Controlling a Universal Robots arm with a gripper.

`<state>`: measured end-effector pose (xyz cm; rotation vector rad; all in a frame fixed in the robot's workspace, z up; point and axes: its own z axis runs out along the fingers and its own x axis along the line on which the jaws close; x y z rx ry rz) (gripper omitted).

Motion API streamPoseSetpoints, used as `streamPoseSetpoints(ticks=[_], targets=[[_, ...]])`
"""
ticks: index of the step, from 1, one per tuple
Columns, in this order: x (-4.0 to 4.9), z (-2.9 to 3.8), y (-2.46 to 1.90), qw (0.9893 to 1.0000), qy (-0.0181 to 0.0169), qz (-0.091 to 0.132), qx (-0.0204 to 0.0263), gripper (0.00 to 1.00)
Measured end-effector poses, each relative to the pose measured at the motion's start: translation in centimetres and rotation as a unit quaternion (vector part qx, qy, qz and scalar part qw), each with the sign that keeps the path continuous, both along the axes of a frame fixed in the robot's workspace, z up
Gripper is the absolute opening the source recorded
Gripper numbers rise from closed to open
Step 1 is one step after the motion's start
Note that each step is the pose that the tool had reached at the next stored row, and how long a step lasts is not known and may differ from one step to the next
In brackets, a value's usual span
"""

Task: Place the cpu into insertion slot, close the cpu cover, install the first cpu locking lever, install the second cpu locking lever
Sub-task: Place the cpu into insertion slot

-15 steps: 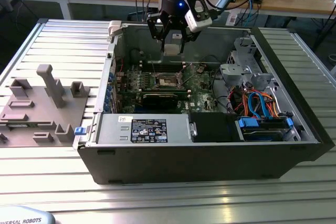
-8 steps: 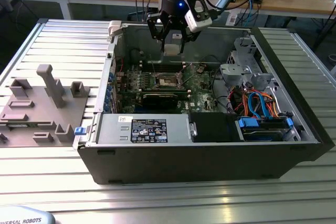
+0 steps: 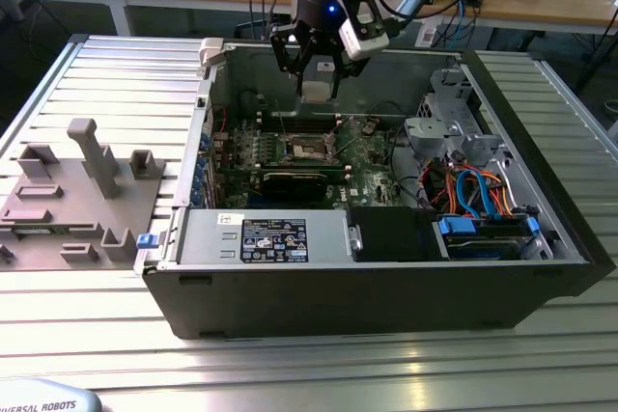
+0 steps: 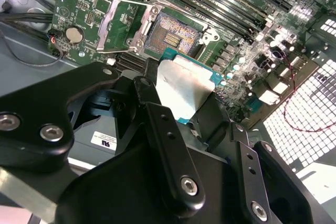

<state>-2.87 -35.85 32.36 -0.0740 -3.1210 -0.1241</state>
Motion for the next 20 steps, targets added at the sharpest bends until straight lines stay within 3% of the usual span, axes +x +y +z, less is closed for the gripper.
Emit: streamPoseSetpoints(ticks=[20], targets=[[0.0, -0.12, 0.0, 1.0, 0.0, -0.009, 0.0, 0.54]])
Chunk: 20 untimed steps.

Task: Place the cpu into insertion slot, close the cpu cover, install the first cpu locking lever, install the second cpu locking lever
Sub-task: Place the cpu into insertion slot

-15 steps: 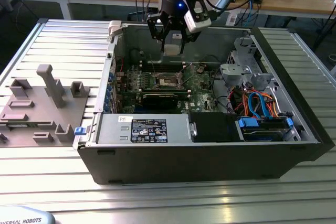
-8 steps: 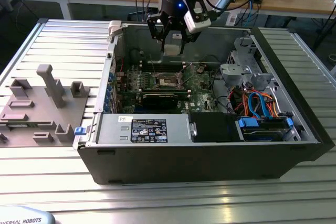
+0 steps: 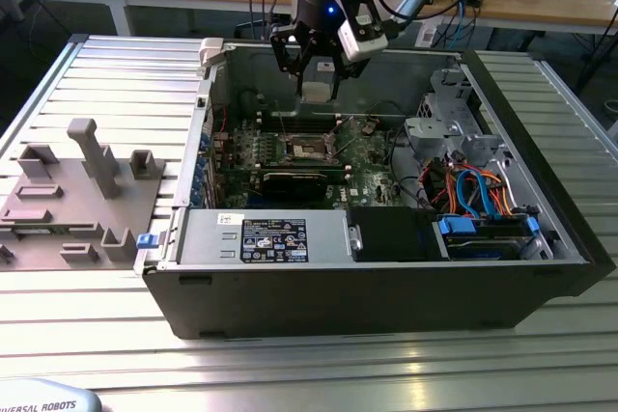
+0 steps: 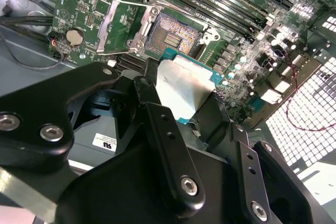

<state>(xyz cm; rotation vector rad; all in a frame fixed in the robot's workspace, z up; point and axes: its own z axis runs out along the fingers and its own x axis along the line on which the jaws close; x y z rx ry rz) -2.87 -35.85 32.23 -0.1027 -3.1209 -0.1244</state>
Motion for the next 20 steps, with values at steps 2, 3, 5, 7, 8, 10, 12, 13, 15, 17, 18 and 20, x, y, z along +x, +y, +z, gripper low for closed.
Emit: streamPoseSetpoints(ticks=[2, 3, 5, 7, 8, 10, 12, 13, 15, 17, 18, 20], targets=[[0.0, -0.01, 0.0, 1.0, 0.0, -0.001, 0.0, 0.54], [0.0, -0.01, 0.0, 1.0, 0.0, -0.001, 0.0, 0.54], [0.0, -0.02, 0.0, 1.0, 0.0, -0.001, 0.0, 0.54], [0.0, -0.31, 0.0, 0.9999, 0.0, -0.011, 0.0, 0.54], [0.0, -0.32, 0.0, 0.9999, 0.0, -0.011, 0.0, 0.54], [0.0, -0.32, 0.0, 0.9999, 0.0, -0.011, 0.0, 0.54], [0.0, -0.33, 0.0, 0.9999, 0.0, -0.012, 0.0, 0.54], [0.0, -0.33, 0.0, 0.9999, 0.0, -0.013, 0.0, 0.54], [0.0, -0.33, 0.0, 0.9999, 0.0, -0.013, 0.0, 0.54], [0.0, -0.33, 0.0, 0.9999, 0.0, -0.014, 0.0, 0.54], [0.0, -0.33, 0.0, 0.9999, 0.0, -0.015, 0.0, 0.54], [0.0, -0.33, 0.0, 0.9999, 0.0, -0.016, 0.0, 0.54]])
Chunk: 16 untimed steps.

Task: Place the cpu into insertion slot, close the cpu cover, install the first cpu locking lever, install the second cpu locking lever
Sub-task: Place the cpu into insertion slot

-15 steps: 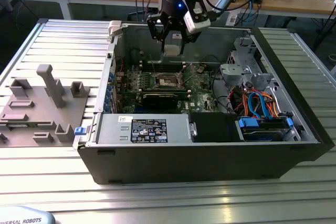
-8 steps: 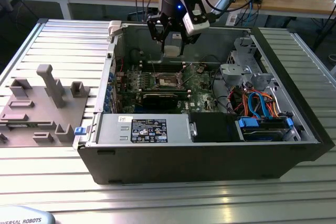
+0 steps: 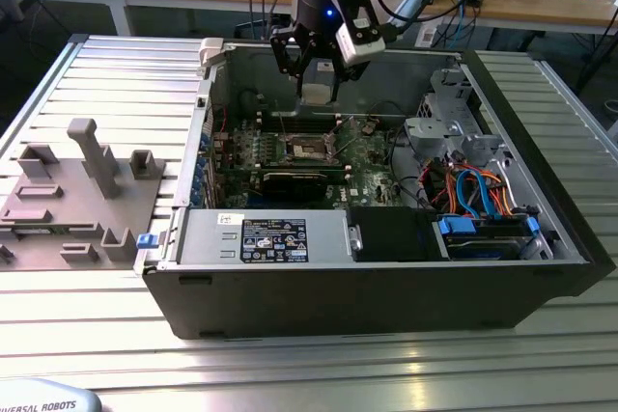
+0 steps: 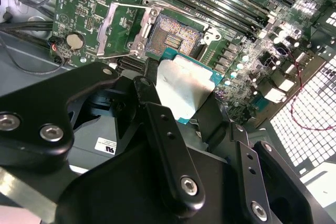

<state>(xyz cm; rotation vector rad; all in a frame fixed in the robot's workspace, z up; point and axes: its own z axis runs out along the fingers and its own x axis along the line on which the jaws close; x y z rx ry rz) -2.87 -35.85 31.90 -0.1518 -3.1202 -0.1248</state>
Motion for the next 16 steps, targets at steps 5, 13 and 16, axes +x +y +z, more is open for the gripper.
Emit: streamPoseSetpoints(ticks=[5, 13, 16], targets=[[0.0, -0.01, 0.0, 1.0, 0.0, -0.002, 0.0, 0.54], [0.0, -0.02, 0.0, 1.0, 0.0, -0.008, -0.0014, 0.54], [0.0, -0.03, 0.0, 0.9999, 0.0, -0.011, -0.0016, 0.54]])
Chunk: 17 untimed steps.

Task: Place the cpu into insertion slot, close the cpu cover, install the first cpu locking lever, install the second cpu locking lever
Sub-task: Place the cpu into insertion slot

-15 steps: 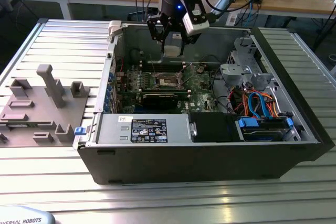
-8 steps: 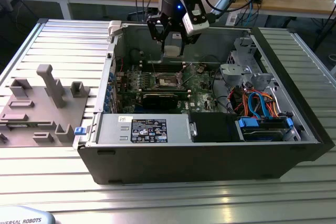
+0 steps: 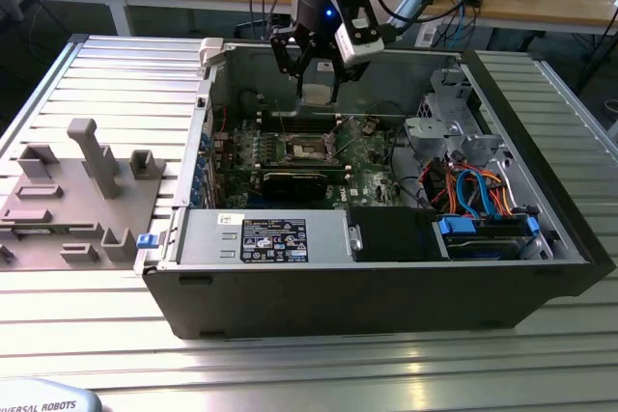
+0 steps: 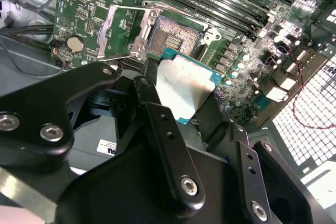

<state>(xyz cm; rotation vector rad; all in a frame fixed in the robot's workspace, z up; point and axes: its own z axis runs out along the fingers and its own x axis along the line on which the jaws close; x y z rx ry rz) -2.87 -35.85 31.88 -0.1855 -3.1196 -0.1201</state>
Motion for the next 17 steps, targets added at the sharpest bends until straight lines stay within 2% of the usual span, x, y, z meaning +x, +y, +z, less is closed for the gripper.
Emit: streamPoseSetpoints(ticks=[17], targets=[[0.0, -0.02, 0.0, 1.0, 0.0, -0.007, 0.0, 0.54]])
